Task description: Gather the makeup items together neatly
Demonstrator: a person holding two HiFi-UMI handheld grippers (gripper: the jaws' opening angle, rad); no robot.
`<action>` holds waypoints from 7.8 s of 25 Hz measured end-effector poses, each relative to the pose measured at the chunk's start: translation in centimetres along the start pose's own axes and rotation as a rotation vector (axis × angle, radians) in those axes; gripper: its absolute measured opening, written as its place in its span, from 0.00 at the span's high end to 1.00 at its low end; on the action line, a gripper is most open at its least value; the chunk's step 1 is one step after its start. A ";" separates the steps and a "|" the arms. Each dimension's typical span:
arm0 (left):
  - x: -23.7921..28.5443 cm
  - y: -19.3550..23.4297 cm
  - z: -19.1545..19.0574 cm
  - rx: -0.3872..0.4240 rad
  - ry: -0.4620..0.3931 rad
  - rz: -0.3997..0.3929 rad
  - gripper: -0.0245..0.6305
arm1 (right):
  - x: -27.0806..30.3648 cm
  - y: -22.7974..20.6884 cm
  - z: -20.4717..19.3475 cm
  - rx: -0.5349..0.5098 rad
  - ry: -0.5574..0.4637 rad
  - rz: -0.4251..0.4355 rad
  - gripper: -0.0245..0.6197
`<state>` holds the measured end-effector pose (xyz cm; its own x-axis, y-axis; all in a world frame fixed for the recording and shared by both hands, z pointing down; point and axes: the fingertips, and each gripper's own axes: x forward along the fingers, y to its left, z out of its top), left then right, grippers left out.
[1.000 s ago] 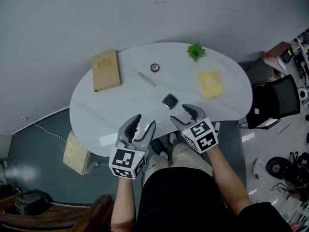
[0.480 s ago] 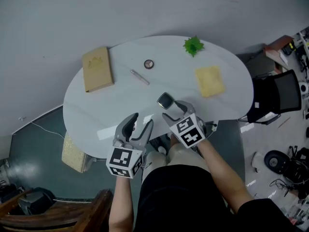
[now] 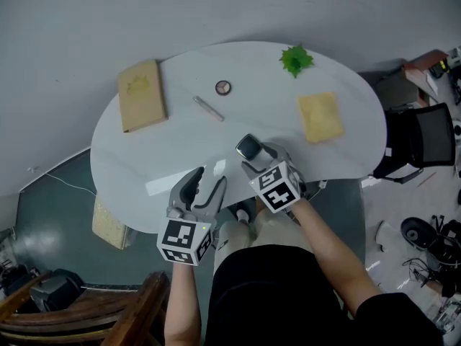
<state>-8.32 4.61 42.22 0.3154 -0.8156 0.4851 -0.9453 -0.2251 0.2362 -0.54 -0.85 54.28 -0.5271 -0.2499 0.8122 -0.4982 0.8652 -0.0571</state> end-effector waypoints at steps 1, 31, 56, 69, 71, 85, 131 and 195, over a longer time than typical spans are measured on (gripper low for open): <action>0.1 0.1 -0.2 -0.005 0.004 0.002 0.64 | 0.2 -0.2 -0.1 0.000 0.006 -0.004 0.54; 1.1 1.3 -2.1 -0.046 0.047 0.020 0.64 | 5.6 -1.6 -2.2 0.029 0.119 -0.027 0.49; 1.4 1.7 -1.5 -0.046 0.053 0.051 0.64 | 5.7 -8.6 -1.0 0.254 0.079 -0.177 0.50; 2.1 2.4 -0.8 -0.044 0.059 0.060 0.64 | 5.7 -12.5 -0.4 0.418 0.065 -0.266 0.50; 2.3 2.4 -0.8 -0.044 0.061 0.057 0.64 | 5.8 -12.3 -0.6 0.432 0.069 -0.261 0.50; 2.8 2.3 -0.4 -0.033 0.053 0.047 0.64 | 5.8 -12.8 -0.4 0.461 0.069 -0.278 0.49; 1.6 4.0 1.9 -0.128 -0.031 0.310 0.64 | 9.2 -2.9 11.0 -0.041 -0.014 0.152 0.68; 1.7 7.0 2.5 -0.063 -0.018 0.126 0.64 | 6.4 -5.0 7.5 0.142 0.009 -0.088 0.85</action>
<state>-14.66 0.34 42.57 0.1924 -0.8447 0.4995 -0.9701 -0.0870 0.2267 -6.59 -10.05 55.44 -0.4708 -0.3178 0.8230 -0.6353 0.7694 -0.0663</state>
